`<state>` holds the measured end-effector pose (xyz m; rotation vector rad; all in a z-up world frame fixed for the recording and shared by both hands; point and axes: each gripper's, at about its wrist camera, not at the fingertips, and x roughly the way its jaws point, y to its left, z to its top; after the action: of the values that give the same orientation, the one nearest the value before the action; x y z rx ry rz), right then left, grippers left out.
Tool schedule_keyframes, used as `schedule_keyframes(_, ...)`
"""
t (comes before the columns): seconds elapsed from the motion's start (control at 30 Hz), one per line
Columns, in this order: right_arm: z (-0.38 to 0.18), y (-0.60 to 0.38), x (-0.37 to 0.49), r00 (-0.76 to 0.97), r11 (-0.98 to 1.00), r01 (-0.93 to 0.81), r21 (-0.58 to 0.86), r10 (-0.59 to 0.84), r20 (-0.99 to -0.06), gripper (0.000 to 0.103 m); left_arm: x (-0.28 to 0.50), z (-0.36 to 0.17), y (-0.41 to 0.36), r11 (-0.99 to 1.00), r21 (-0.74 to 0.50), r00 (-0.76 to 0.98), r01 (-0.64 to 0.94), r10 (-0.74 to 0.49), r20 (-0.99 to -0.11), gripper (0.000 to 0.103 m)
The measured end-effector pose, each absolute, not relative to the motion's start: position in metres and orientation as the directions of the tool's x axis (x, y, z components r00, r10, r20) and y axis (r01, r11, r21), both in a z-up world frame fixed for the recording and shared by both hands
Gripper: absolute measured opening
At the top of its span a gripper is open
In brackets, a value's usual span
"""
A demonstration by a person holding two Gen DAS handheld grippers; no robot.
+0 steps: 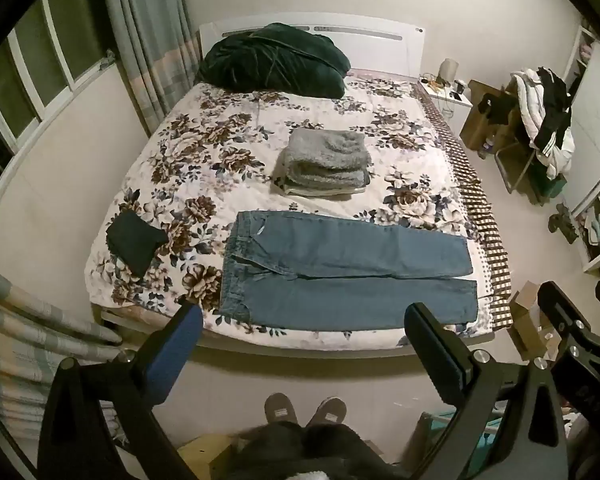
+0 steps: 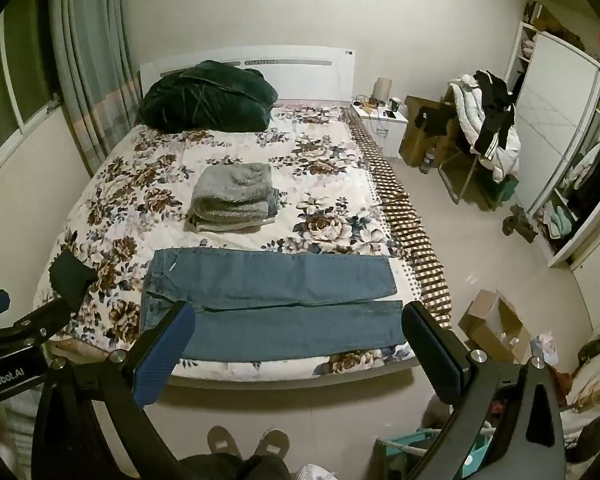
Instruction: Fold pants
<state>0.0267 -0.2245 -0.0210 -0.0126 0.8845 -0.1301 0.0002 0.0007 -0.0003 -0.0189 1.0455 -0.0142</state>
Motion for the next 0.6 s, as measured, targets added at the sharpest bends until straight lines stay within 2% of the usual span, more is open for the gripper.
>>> schedule_keyframes(0.6,-0.02,-0.2244,0.0261,0.615,0.992,0.11,-0.063,-0.118,-0.779,0.103,-0.0012,0.0027,-0.0073,1.0,-0.015,0.507,0.005,-0.016,-0.862,0.103)
